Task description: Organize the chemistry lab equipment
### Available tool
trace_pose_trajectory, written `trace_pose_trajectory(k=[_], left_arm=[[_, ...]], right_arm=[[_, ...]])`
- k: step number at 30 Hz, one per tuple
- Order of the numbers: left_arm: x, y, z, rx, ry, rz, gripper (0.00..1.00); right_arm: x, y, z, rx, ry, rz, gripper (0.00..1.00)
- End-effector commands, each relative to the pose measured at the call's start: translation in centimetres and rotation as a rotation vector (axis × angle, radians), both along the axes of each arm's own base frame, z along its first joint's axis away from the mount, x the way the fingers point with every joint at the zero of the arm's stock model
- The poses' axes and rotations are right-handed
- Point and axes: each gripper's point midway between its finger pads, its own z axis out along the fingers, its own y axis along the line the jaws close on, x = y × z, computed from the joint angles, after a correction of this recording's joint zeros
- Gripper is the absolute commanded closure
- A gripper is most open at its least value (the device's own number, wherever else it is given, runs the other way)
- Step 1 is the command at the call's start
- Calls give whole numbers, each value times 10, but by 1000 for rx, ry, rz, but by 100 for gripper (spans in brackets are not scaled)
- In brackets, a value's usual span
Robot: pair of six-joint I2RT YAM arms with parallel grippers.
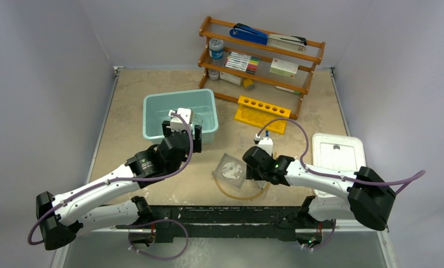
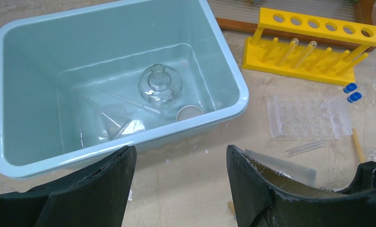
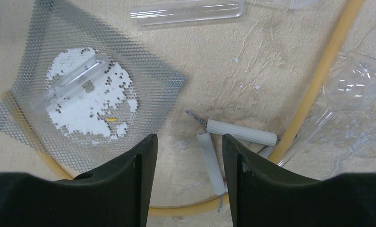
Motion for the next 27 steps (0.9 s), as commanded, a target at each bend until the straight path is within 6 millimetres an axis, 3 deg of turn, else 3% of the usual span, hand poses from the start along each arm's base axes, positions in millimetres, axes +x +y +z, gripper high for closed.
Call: trace_pose_trajectory(k=[1,8,17,22,27], left_arm=[[4,1,21,-52,-35,26,31],[5,-1,18,-48,-30,21,31],[3,0,19,-57,-31,20,31],[2,1,19,-58,-30,19,31],[1,2,23,-66,-35,19,31]], right_arm=[[1,-1,2,17,-9,-30,45],[-8,-11,-4,6,21,-75,47],[-22,-6,-20,11,77,-84,48],[-24,-2,-30,-26,97,-90,58],[-21,0,-27,-35,91,-106,80]])
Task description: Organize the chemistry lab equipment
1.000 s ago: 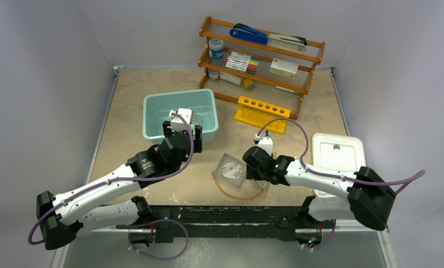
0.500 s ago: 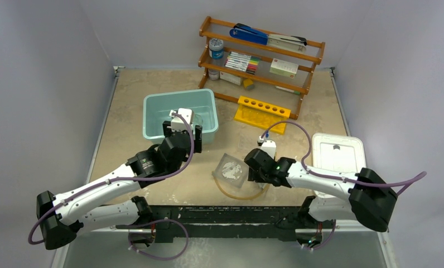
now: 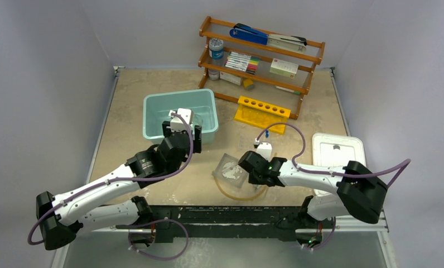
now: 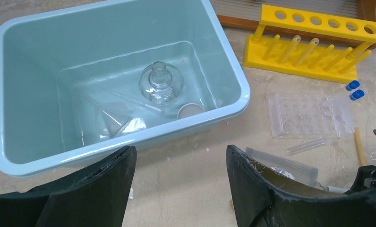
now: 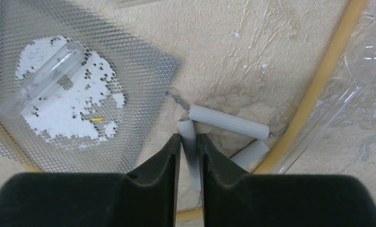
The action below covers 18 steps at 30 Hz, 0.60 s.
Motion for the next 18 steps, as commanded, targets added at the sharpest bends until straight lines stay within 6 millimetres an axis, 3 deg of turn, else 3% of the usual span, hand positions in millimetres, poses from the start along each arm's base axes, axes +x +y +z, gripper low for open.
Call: trace_pose_trajectory(k=[1,5,7,15,18], left_arm=[[2,2,25,-72,-43,20,31],[0,3,30,-85,-48,20,32],[0,5,32,-91,-52,22,32],[-6,17,55,-141,-80,43,32],[-8,25,64,-159,-94,64,32]], right_arm=[[-4,-3,-2,-19,19,-37,84],[5,-1,21,-5,-34,-51,94],[13,9,42,41,-74,-29,97],[55,36,144,124,-308,41,100],[81,60,189,156,-417,89,100]])
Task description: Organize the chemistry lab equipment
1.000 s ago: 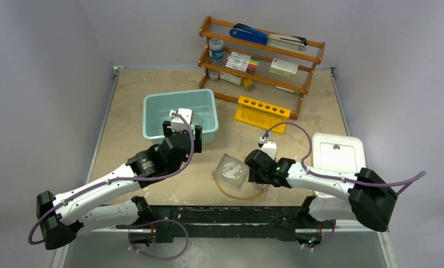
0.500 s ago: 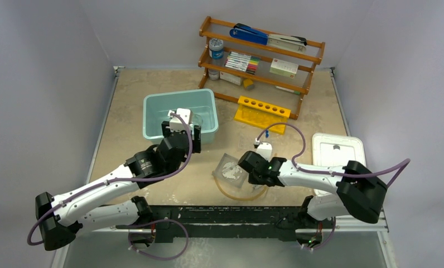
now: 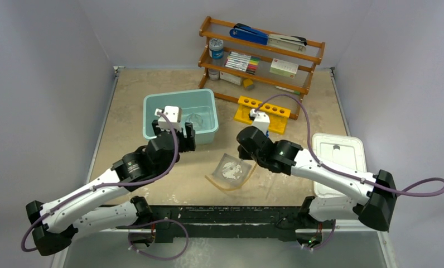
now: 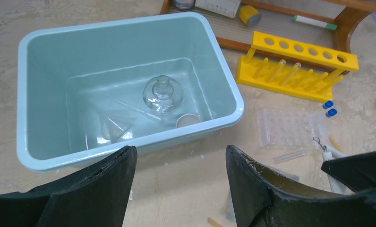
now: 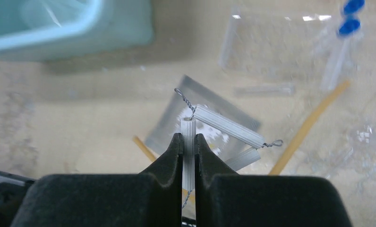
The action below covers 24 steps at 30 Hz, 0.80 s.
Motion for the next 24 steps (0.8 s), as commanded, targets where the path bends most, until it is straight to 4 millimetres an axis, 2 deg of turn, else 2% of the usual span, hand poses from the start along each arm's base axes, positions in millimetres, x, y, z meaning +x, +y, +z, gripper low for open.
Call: trace_pose_trajectory(k=[1,4,14,16,20,22,24], left_arm=[[-1,16,39,-94,-62,62,32],[-3,23,43,-94,-67,80,32],[-13,54,49,-102,-80,164,32],[-15,60,51,-105,-86,180,32],[-18,71,54,-109,-94,209,32],[-19,74,52,-104,-92,218,32],[-20,78,50,-99,-90,230,32]], right_arm=[[42,21,62,-26,-191,49,100],[68,42,82,-52,-246,87,100],[143,110,119,-8,-408,206,100],[155,132,116,3,-409,243,100],[171,169,125,41,-440,309,100],[179,182,122,31,-446,337,100],[187,195,109,12,-429,363,100]])
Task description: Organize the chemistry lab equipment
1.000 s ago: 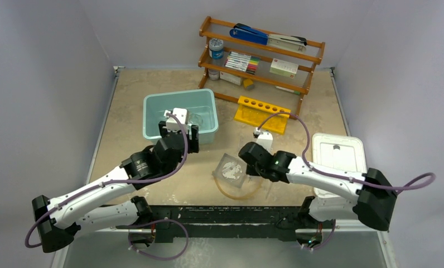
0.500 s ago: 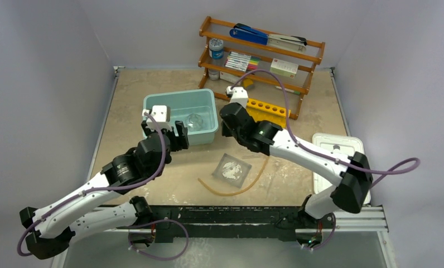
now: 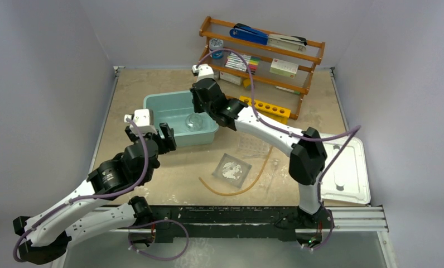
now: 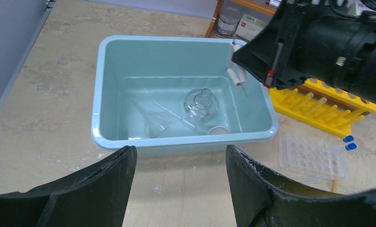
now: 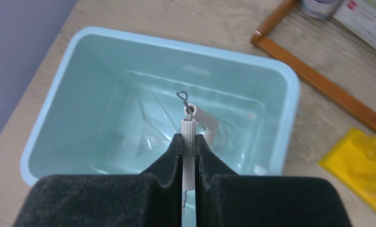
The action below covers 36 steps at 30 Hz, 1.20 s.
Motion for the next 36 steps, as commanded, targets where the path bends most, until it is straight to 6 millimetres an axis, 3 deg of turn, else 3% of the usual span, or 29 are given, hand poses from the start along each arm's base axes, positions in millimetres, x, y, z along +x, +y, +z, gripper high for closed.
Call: trace_pose_trajectory(k=[1,12,19,28,32,34,36], left_arm=[[-2,15,15,-41,-31,65,32],[0,21,3,13,-14,103,31],[6,19,0,34,-14,137,31],[13,4,-7,49,4,113,30],[14,1,-9,43,7,108,30],[15,-2,-11,40,8,102,30],[17,-7,-13,40,10,90,30]], right_arm=[[16,36,21,28,-69,99,100],[43,65,-66,-30,58,178,100],[47,77,-94,-64,98,212,100],[50,81,-87,-54,70,233,95],[49,85,-79,-40,58,252,63],[48,83,-69,-30,44,248,55],[46,79,-47,-6,11,244,51]])
